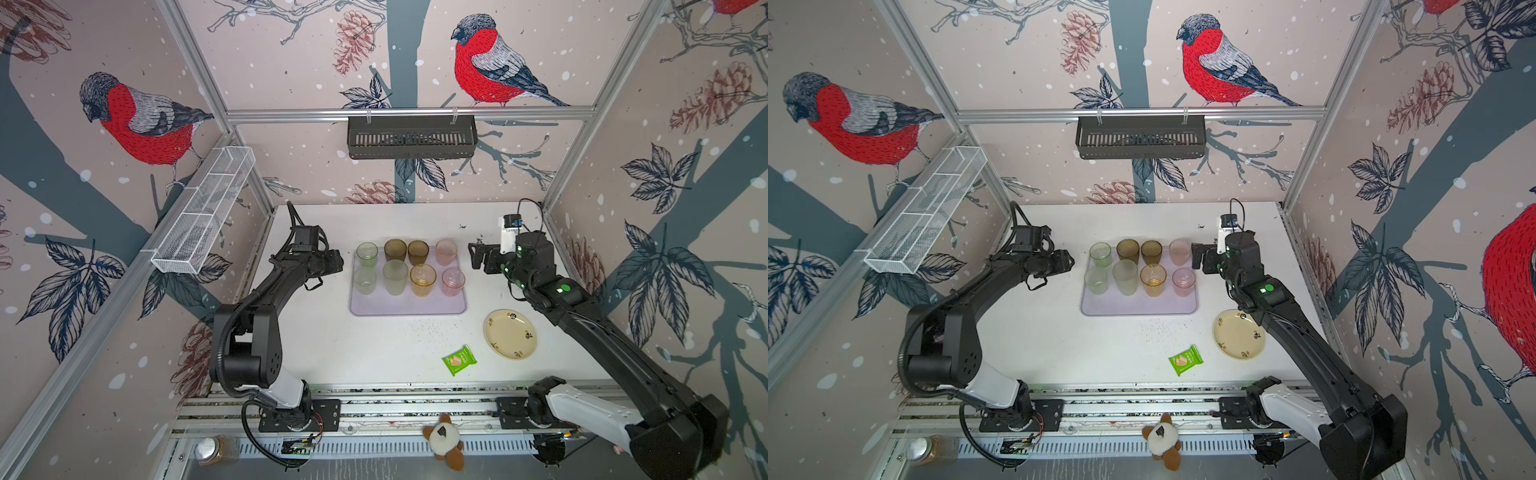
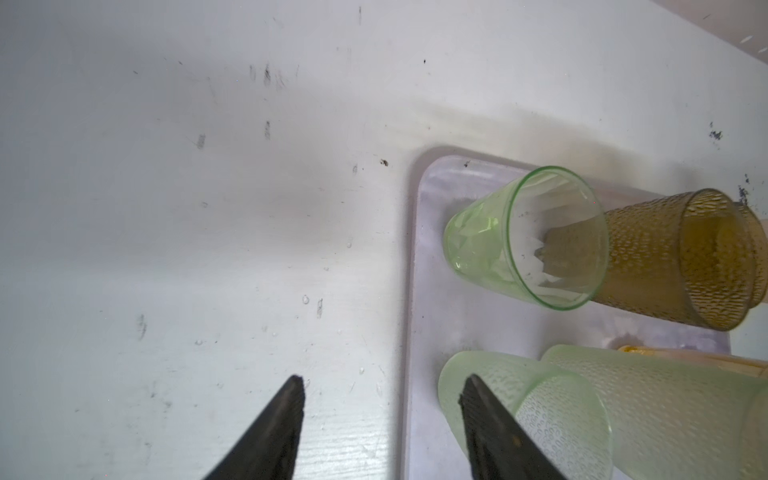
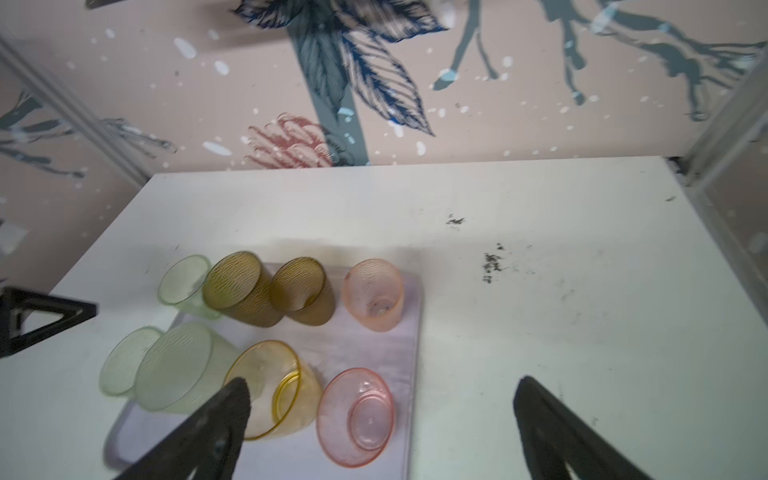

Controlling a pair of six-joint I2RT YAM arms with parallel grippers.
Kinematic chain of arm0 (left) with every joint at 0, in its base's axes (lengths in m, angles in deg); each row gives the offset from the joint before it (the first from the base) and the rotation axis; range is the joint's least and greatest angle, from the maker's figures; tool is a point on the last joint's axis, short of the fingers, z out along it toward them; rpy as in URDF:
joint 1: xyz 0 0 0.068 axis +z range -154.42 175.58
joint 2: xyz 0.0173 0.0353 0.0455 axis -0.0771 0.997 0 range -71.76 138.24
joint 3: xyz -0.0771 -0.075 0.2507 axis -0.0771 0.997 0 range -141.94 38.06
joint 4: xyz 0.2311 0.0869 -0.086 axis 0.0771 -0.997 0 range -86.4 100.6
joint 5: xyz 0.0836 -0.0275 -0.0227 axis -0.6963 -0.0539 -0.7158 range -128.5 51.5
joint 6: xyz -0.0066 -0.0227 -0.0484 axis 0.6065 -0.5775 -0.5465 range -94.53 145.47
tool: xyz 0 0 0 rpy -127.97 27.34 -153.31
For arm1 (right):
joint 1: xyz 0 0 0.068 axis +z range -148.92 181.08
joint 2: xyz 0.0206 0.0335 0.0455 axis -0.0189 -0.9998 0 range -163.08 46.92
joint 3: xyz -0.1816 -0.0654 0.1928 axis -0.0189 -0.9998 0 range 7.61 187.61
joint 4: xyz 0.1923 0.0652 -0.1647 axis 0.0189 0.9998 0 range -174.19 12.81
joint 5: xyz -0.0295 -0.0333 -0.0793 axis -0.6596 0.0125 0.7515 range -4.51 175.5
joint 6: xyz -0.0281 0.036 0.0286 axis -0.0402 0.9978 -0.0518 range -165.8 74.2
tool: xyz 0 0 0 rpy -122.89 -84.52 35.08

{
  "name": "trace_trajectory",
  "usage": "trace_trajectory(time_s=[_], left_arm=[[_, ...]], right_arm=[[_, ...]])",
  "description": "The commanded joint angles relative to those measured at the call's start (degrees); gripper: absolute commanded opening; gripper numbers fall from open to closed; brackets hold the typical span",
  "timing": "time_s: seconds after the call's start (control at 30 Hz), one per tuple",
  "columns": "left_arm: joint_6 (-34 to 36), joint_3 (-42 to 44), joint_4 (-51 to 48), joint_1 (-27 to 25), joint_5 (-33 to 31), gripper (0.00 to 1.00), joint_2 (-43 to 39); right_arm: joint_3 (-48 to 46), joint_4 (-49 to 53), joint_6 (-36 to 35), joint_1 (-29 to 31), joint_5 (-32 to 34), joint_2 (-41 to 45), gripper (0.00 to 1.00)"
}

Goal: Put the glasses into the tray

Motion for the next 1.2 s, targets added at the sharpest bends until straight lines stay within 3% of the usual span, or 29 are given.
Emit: trace_trajectory(time_s=[0.0,0.13,0.33,0.53,0.7,0.83,1.0,1.17], left_arm=[[-1.0,1.4,0.3,0.1,-3.2,0.83,-3.2],[-0.6,4.7,1.3,0.2,-6.6,0.98,-7.0],[-1.7,9.9,5.2,0.2,-11.6,0.99,-12.8],[-2.5,15.4,11.7,0.2,-18.5,0.99,-17.9],[-4.6,25.3,25.8,0.2,-30.7,0.99,-21.9],[-1.9,31.7,36.3,0.2,-34.9,0.99,-21.5],[1.6,33.2,42.6,0.2,-34.3,0.99,-16.7],[8.2,38.6,60.5,0.2,-31.0,0.99,-14.0]], right_arm=[[-2.9,-4.1,1.9,-3.8,0.4,3.0,1.0],[-8.5,-8.3,3.2,-10.4,1.1,8.1,1.0],[-17.6,-14.9,4.8,-18.9,6.6,12.7,1.0],[-25.6,-23.0,3.1,-24.5,7.5,11.4,1.0],[-31.9,-31.6,1.4,-26.0,9.9,8.7,1.0],[-36.5,-41.1,-0.5,-28.1,5.5,5.4,1.0],[-38.8,-50.2,-1.3,-29.6,5.9,-1.6,1.0],[-36.7,-55.0,-1.8,-29.8,5.3,-9.8,1.0]])
